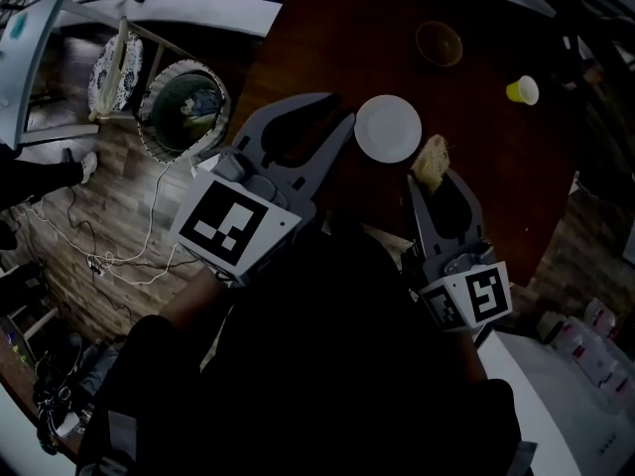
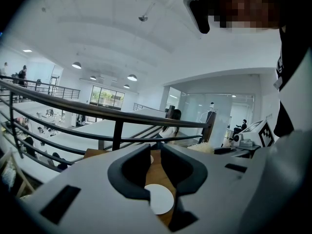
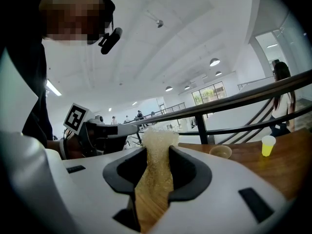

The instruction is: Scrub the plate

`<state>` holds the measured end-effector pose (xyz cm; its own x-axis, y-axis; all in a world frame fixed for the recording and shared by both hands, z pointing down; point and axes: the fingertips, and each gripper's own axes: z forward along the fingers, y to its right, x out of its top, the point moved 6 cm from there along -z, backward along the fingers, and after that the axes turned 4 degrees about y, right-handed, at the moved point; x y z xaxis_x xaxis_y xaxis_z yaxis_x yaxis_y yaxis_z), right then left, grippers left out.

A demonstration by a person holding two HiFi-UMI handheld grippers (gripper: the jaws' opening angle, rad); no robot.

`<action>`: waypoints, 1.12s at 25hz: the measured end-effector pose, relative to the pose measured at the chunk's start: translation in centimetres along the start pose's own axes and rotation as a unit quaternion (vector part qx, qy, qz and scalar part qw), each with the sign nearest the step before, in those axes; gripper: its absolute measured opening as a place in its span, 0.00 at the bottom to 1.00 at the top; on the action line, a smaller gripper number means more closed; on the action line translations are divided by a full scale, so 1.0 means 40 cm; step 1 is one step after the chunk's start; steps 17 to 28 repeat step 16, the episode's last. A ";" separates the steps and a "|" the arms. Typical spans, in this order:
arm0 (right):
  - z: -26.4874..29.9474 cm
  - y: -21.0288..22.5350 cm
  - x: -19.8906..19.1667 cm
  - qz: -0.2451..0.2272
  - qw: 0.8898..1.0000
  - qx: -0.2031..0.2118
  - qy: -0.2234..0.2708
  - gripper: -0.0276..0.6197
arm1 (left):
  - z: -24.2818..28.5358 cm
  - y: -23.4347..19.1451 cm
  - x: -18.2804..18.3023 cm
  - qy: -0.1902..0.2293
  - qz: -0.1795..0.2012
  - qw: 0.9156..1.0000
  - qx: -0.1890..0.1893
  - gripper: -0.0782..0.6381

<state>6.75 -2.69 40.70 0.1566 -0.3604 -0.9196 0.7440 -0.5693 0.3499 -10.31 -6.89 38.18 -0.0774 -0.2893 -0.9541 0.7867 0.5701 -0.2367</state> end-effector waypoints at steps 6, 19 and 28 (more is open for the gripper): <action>0.003 0.007 -0.001 0.012 1.000 -0.006 0.001 0.27 | 0.011 -0.005 -0.003 -0.005 -0.004 1.000 -0.004 0.21; 0.024 0.016 -0.010 0.013 1.000 -0.010 -0.001 0.27 | 0.033 -0.029 -0.024 -0.017 -0.008 1.000 -0.007 0.21; 0.024 0.016 -0.010 0.013 1.000 -0.010 -0.001 0.27 | 0.033 -0.029 -0.024 -0.017 -0.008 1.000 -0.007 0.21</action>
